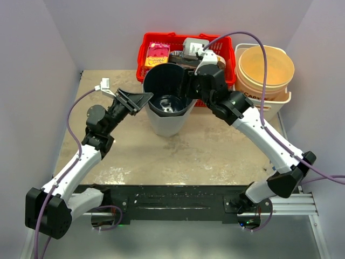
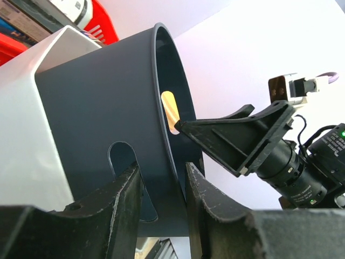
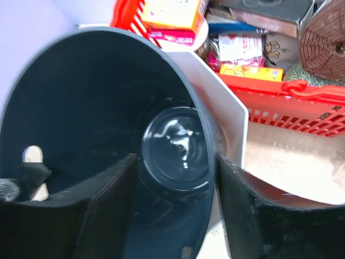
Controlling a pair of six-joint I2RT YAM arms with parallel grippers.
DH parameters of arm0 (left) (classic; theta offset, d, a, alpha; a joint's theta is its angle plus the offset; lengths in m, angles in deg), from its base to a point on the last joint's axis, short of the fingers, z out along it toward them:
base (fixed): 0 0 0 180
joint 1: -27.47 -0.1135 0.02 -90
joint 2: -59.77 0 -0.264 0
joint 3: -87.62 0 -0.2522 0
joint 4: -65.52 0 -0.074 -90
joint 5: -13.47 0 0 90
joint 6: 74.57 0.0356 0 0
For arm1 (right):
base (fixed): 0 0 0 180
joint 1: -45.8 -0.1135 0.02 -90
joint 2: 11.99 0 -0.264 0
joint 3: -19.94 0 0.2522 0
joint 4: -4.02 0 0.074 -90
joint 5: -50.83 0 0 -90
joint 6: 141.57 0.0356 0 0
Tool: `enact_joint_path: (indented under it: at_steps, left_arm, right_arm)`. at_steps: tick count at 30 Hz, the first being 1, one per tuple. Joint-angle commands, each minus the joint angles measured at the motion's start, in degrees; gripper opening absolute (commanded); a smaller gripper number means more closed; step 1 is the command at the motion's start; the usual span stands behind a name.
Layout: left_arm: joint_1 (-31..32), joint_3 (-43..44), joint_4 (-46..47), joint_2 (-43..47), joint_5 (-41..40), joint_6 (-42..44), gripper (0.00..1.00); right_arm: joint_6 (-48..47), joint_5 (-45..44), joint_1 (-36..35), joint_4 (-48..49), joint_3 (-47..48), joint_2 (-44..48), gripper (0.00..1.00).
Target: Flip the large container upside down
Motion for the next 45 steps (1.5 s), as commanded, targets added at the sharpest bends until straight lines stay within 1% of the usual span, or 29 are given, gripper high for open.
enact_joint_path:
  at_steps: [1,5,6,10,13,18,21,25,32,40,43,44,45]
  left_arm:
    - [0.5,3.4,4.5,-1.4,1.5,3.3,0.0]
    - [0.5,3.5,6.2,-2.5,1.8,2.3,0.0]
    - [0.4,3.4,6.6,-2.7,1.8,1.9,0.0]
    - [0.0,4.1,7.4,-3.4,1.8,1.3,0.0]
    - [-0.8,4.7,7.5,-3.6,1.8,1.2,0.0]
    - [-3.8,6.1,9.9,-4.6,3.8,-0.2,0.0]
    - [-5.7,6.6,12.8,-5.7,5.4,-3.0,0.0]
    - [-7.2,7.0,14.9,-6.9,6.6,-6.5,0.0]
    - [-8.2,6.2,19.0,-8.2,6.9,-10.9,0.0]
    - [-8.6,5.0,20.5,-8.8,6.4,-12.4,0.0]
    - [-8.7,5.0,20.7,-8.8,5.7,-12.4,0.0]
    - [-8.7,4.9,20.7,-8.9,5.7,-12.4,0.0]
    - [-8.7,4.9,20.7,-9.0,5.5,-12.4,0.0]
  right_arm:
    - [-1.8,-1.3,-1.2,4.3,3.4,3.6,0.69]
    - [-2.3,-2.8,-0.6,3.5,3.4,5.4,0.77]
    - [-2.6,-3.2,-0.6,3.4,3.5,5.7,0.81]
    - [-3.1,-3.7,0.5,2.0,4.2,6.4,0.87]
    - [-3.3,-5.1,0.8,0.9,5.4,7.1,0.89]
    - [-2.7,-6.8,1.0,1.2,2.6,11.0,0.89]
    - [-2.2,-7.3,1.6,-0.2,0.7,11.5,0.88]
    - [-0.4,-5.2,2.2,-0.4,-3.6,11.7,0.87]
    - [3.9,2.2,2.4,2.3,-9.6,11.2,0.84]
    - [6.7,7.7,2.4,5.9,-15.9,12.5,0.7]
    - [8.3,8.7,2.4,8.3,-19.3,14.4,0.65]
    - [9.1,8.9,2.4,8.8,-19.8,14.6,0.61]
    - [9.3,9.1,2.4,9.2,-20.2,14.8,0.6]
